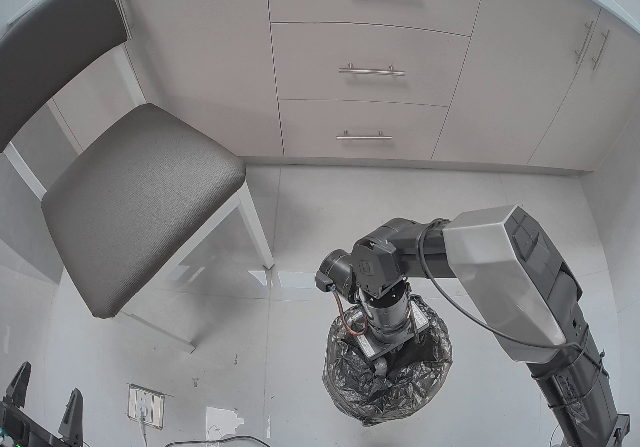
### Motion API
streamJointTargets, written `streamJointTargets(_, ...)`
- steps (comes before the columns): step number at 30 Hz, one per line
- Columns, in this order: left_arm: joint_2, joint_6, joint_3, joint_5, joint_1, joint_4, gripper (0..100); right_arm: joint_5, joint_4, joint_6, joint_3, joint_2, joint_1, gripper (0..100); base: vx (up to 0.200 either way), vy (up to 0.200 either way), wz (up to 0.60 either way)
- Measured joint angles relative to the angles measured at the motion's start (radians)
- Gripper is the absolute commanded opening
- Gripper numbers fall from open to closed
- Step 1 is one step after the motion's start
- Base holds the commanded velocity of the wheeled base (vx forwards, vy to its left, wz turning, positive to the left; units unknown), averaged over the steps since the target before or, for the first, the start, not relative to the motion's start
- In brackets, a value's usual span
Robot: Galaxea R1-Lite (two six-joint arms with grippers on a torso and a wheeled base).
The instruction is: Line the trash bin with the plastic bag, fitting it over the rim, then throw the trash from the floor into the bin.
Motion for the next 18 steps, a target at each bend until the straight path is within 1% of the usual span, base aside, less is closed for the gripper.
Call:
streamJointTargets(8,0.0,0.0,0.0,0.0,0.0,0.0,100,-0.002,-0.004,0.0,0.0,0.005,0.0,0,0.0,0.0,0.0)
streamJointTargets(12,0.0,0.0,0.0,0.0,0.0,0.0,100,-0.051,-0.001,0.001,0.0,-0.015,0.0,0,0.0,0.0,0.0)
streamJointTargets(18,0.0,0.0,0.0,0.0,0.0,0.0,100,-0.113,0.027,0.003,0.0,-0.114,-0.009,0,0.0,0.0,0.0)
